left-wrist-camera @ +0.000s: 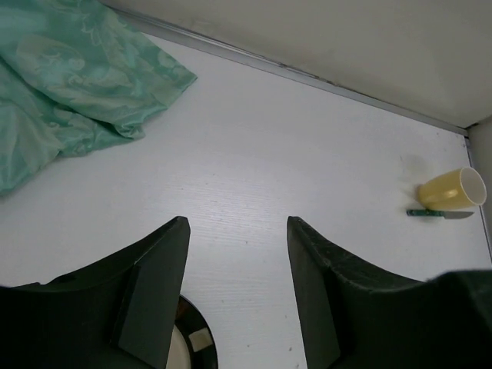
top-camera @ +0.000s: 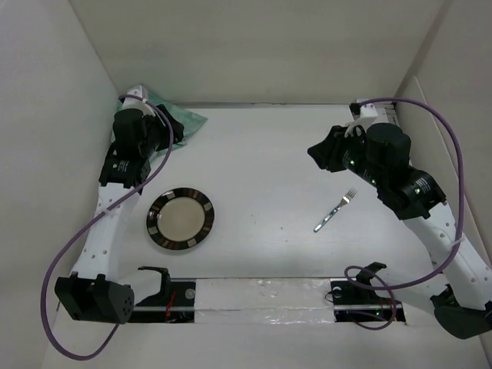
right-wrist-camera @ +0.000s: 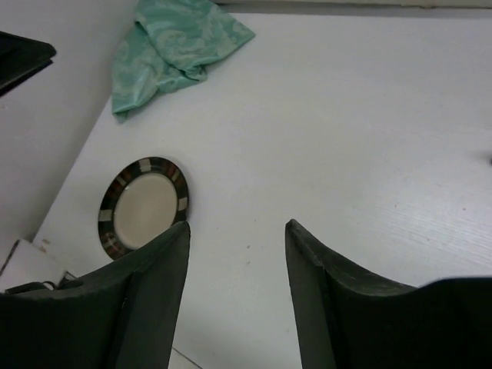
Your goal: Set the dinner table for one person
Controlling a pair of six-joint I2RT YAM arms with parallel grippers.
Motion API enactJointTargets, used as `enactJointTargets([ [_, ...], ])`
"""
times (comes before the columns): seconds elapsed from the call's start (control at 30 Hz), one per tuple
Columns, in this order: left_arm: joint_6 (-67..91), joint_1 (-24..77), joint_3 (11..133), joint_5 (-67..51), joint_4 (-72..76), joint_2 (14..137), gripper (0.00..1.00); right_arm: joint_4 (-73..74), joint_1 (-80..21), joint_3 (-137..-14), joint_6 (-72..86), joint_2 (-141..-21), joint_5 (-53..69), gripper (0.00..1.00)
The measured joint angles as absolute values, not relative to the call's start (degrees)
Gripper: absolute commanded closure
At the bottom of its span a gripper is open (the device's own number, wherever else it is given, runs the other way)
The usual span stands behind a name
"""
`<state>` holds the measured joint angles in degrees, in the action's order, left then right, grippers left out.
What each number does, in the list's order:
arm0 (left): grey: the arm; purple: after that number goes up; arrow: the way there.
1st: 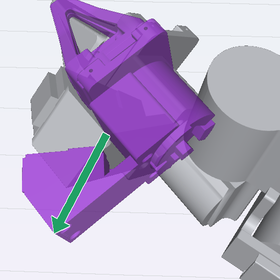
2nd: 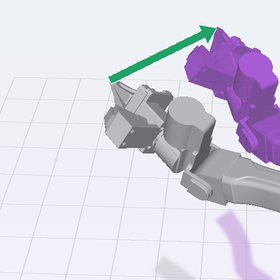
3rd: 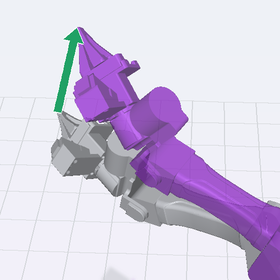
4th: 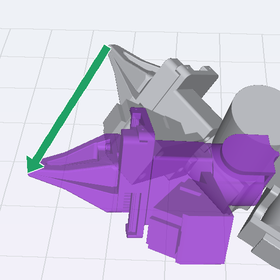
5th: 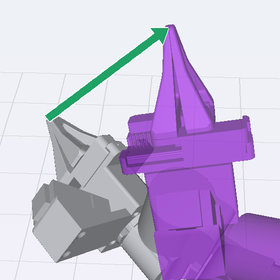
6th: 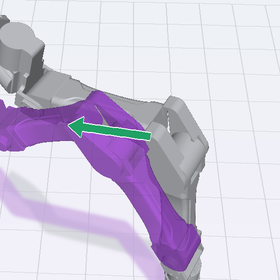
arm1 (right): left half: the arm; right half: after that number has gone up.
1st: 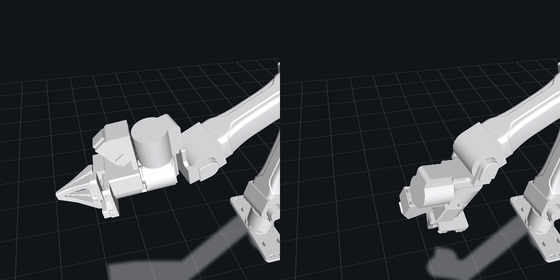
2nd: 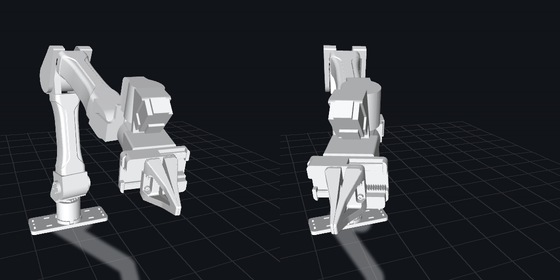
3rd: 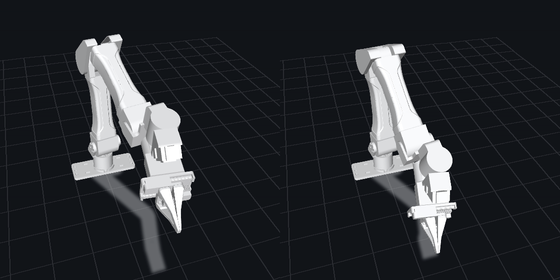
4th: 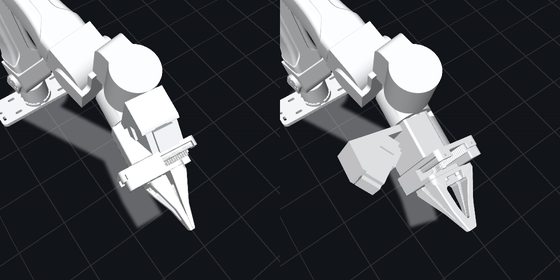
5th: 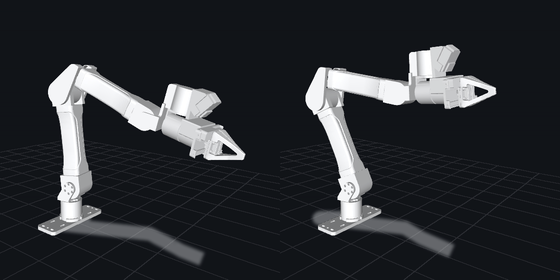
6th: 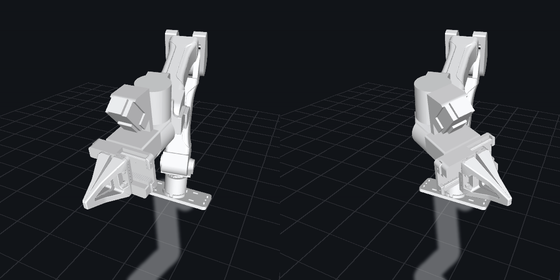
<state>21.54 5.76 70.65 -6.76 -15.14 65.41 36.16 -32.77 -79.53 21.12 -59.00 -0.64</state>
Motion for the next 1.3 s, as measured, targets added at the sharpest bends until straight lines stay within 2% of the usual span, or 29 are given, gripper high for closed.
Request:
enactJointTargets([
  [0.03, 21.56, 5.76, 70.65, -5.85, -15.31, 65.69, 0.50, 36.10, -32.38, -79.07, 21.08, -59.02, -0.69, 0.82],
  [0.07, 21.54, 5.78, 70.65, -5.02, -15.55, 66.06, 0.52, 36.05, -32.05, -78.72, 20.75, -58.94, -0.64, 1.00],
  [0.13, 21.43, 5.78, 71.05, -2.79, -16.47, 67.07, 0.70, 35.94, -31.44, -78.26, 20.93, -58.85, -0.62, 1.00],
  [0.2, 21.12, 5.76, 72.77, -0.19, -17.82, 69.08, 1.00, 36.05, -30.65, -78.08, 20.91, -58.87, 0.25, 1.00],
  [0.37, 19.42, 5.76, 81.91, 7.57, -20.29, 79.31, 1.00, 35.77, -29.98, -77.14, 20.88, -58.63, 2.24, 1.00],
  [0.4, 19.14, 5.78, 83.64, 9.04, -20.62, 81.62, 0.99, 35.79, -29.98, -76.71, 20.91, -58.43, 2.61, 1.00],
  [0.43, 18.87, 5.78, 85.08, 10.72, -20.71, 83.92, 0.90, 35.75, -29.98, -76.29, 20.88, -58.26, 2.90, 1.00],
  [0.57, 18.02, 5.52, 89.06, 16.56, -21.39, 93.56, 0.70, 35.92, -29.98, -75.88, 20.91, -58.02, 3.68, 1.00],
  [0.67, 17.80, 4.64, 90.85, 18.57, -22.00, 100.75, 0.62, 35.68, -29.69, -74.81, 20.91, -57.23, 4.14, 1.00],
  [0.73, 17.67, 3.62, 91.31, 18.70, -22.28, 105.10, 0.53, 35.70, -29.63, -74.37, 20.91, -56.95, 4.19, 1.00],
  [0.8, 17.74, 2.59, 92.16, 18.57, -22.65, 109.27, 0.49, 35.73, -29.63, -74.06, 20.91, -56.93, 4.25, 0.93],
  [0.83, 17.89, 2.13, 92.86, 18.46, -22.90, 111.46, 0.48, 35.79, -29.61, -73.93, 20.95, -56.97, 4.34, 0.91],
  [0.87, 18.11, 1.69, 93.69, 18.31, -23.00, 113.43, 0.48, 35.75, -29.61, -73.65, 20.95, -56.97, 4.38, 0.82],
  [0.97, 18.98, 0.86, 96.36, 17.23, -23.09, 118.48, 0.42, 35.97, -29.61, -72.97, 20.97, -57.12, 4.71, 0.73],
  [1.0, 19.38, 0.75, 97.14, 16.53, -22.90, 119.72, 0.38, 36.01, -29.61, -72.88, 20.97, -57.32, 4.93, 0.72],
  [1.3, 22.59, 1.08, 105.14, 9.76, -18.57, 126.21, 0.34, 36.01, -29.69, -71.83, 21.54, -60.16, 7.29, 0.71],
])
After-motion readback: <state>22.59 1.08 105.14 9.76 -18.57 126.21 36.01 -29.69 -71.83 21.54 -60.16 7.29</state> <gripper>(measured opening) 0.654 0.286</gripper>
